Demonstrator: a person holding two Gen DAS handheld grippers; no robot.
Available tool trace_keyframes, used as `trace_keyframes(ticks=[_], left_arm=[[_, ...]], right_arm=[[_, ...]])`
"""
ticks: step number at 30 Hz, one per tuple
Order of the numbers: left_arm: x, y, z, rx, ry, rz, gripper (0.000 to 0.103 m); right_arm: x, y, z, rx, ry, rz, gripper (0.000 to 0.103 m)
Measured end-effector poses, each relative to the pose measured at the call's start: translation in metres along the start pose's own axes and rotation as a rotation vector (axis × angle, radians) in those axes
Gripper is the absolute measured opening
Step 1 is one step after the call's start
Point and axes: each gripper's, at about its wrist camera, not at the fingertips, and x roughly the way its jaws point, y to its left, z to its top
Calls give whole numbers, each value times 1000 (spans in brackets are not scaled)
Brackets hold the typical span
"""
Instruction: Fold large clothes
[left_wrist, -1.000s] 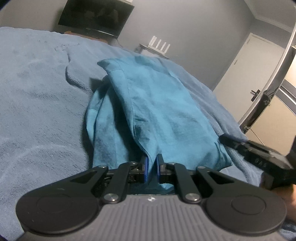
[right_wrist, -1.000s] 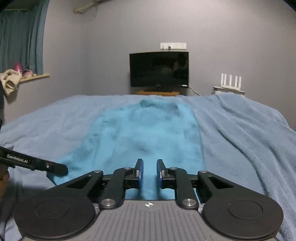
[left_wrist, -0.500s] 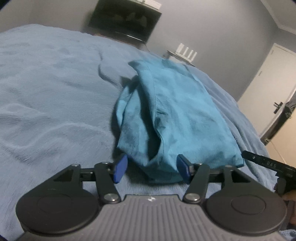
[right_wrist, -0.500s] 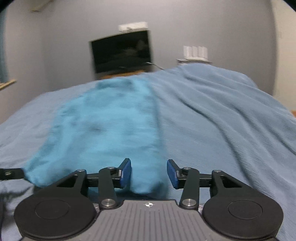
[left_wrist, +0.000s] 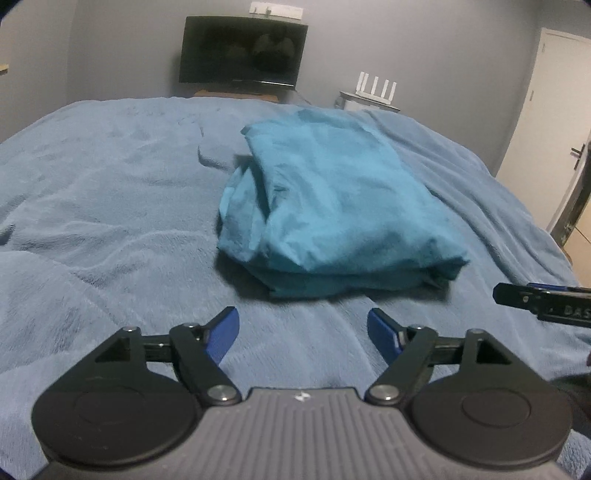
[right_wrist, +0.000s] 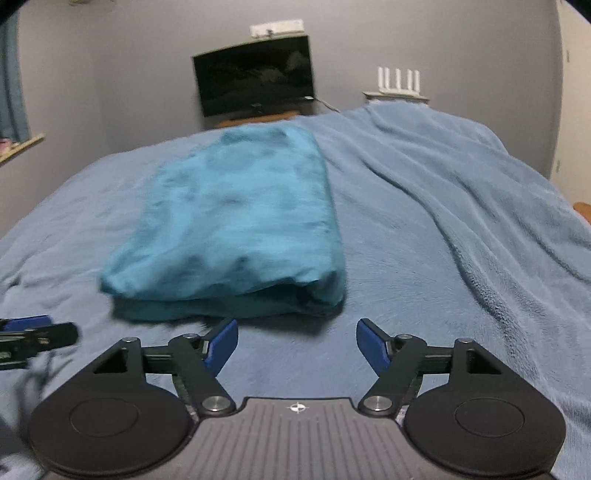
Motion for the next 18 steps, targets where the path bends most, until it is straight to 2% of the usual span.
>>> trace_keyframes(ticks=[2, 4, 6, 9, 11, 15, 18], left_arm=[[-9, -6, -3, 18, -24, 15, 92], [-15, -14, -4, 61, -66, 73, 102], [-11, -19, -1, 95, -95, 119, 102], [9, -27, 6, 202, -124, 197, 102], [24, -25, 6, 222, -84, 211, 102], [50, -21, -3, 229, 33, 188, 102], [54, -18, -4, 215, 47, 194, 102]], right_arm=[[-14, 2, -5, 5, -2, 19, 79], [-27, 3, -13, 10, -3, 31, 86], [-35, 9, -16, -10, -17, 17, 98], [-37, 22, -17, -45, -28, -30, 103], [-28, 26, -15, -46, -9, -46, 103], [5, 28, -14, -18, 32, -58, 103], [26, 30, -15, -18, 84, -93, 103]])
